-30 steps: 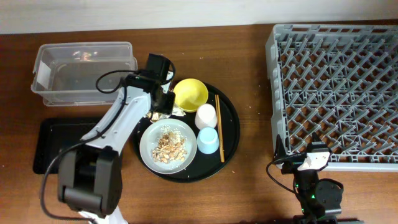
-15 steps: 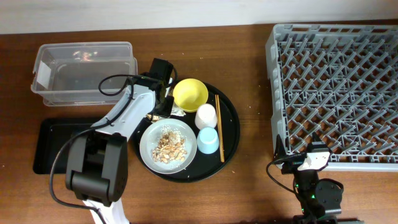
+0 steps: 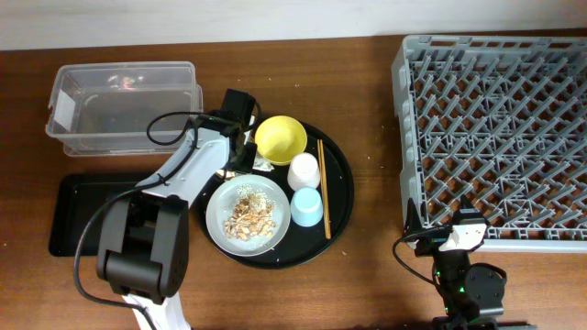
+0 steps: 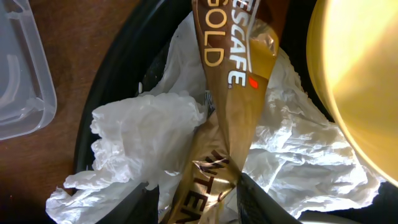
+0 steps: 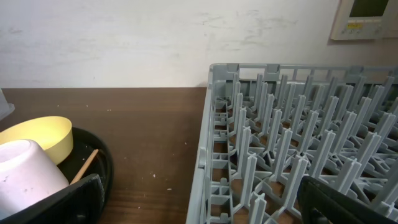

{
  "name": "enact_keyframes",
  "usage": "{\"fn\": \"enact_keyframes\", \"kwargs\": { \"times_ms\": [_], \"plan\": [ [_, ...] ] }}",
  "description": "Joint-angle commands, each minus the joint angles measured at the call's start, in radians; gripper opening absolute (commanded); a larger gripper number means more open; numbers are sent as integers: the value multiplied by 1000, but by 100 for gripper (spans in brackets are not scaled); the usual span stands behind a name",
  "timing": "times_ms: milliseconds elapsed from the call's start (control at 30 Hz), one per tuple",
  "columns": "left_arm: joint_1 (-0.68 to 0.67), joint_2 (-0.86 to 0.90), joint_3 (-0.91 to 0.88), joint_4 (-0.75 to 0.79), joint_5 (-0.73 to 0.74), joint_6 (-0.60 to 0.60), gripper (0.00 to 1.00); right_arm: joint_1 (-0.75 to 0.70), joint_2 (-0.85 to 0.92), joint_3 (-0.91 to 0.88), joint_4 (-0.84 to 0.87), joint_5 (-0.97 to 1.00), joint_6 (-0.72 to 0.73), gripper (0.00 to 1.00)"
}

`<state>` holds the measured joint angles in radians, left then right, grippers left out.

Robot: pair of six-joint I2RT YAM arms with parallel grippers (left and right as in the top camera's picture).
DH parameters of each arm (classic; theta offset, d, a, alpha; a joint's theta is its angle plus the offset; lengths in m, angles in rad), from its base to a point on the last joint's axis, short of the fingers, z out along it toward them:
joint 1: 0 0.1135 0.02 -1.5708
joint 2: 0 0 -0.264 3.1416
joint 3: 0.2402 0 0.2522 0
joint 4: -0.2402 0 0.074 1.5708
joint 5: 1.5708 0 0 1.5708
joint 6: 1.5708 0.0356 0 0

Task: Sort waste into correct bins and load items into the dishwasher rack
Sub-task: 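Reach left gripper to the gold Nescafe wrapper and grasp it, then carry the wrapper with left gripper into the clear plastic bin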

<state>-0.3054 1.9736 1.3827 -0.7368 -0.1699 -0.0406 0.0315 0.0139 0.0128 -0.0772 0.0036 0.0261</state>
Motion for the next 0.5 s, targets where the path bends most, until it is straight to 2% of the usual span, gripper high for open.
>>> {"fn": "enact_keyframes", "kwargs": {
  "times_ms": [0, 133, 167, 233, 267, 300, 400, 467],
  "plan": [
    [0, 9, -12, 16, -11, 8, 40, -6, -8, -7, -4, 9, 4, 98],
    [0, 9, -28, 29, -10, 8, 35, -6, -8, -7, -5, 9, 4, 98],
    [0, 9, -37, 35, -10, 8, 31, -6, -8, -7, -5, 9, 4, 98],
    [0, 9, -59, 51, -10, 8, 22, -6, -8, -7, -4, 9, 4, 98],
    [0, 8, -56, 51, -10, 7, 5, -6, -8, -7, -4, 9, 4, 98],
    [0, 8, -53, 44, -10, 8, 1, -6, -8, -7, -4, 9, 4, 98],
    [0, -19, -18, 4, -2, -27, 1, -6, -8, -7, -5, 9, 4, 98],
    [0, -87, 10, -31, 77, -26, 1, -6, -8, -7, -4, 9, 4, 98]
  ]
}}
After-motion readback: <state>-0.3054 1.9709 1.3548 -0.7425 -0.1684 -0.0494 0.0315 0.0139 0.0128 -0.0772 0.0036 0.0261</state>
